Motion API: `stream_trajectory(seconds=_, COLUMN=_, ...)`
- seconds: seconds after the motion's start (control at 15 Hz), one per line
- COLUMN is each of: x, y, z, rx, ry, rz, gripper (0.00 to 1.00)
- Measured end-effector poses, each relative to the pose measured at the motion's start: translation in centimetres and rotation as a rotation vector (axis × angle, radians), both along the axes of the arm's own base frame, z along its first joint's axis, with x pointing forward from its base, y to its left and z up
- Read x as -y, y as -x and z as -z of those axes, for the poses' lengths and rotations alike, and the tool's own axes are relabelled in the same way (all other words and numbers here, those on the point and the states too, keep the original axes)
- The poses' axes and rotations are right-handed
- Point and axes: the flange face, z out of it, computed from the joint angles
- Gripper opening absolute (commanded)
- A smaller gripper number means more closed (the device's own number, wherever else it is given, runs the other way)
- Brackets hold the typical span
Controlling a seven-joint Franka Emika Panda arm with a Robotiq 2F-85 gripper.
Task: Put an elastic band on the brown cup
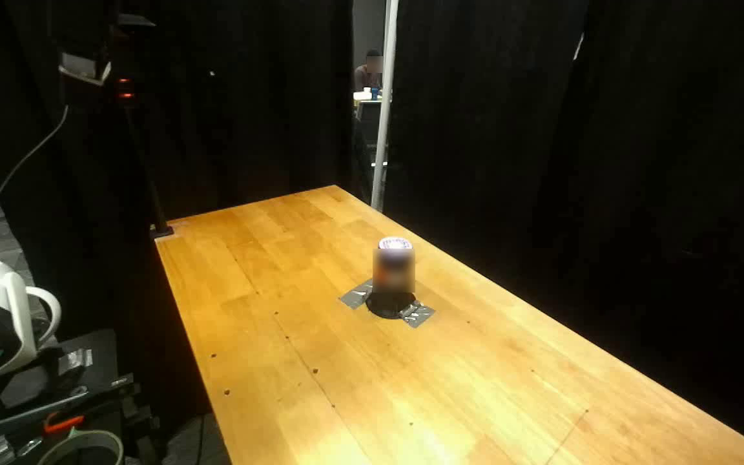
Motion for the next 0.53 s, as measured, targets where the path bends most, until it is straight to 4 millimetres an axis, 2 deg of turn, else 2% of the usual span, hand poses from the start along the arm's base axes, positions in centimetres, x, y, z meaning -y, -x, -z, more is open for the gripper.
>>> stream_trajectory(seconds=0.33, x=0.00, y=0.07, z=-0.38, rx=0.010, ry=-0.001, rz=0.000, gripper=1.00)
stream_trajectory(seconds=0.53, x=0.11, y=-0.63, z=0.42, rx=0.022, ry=0.006, rz=-0.010, gripper=1.00)
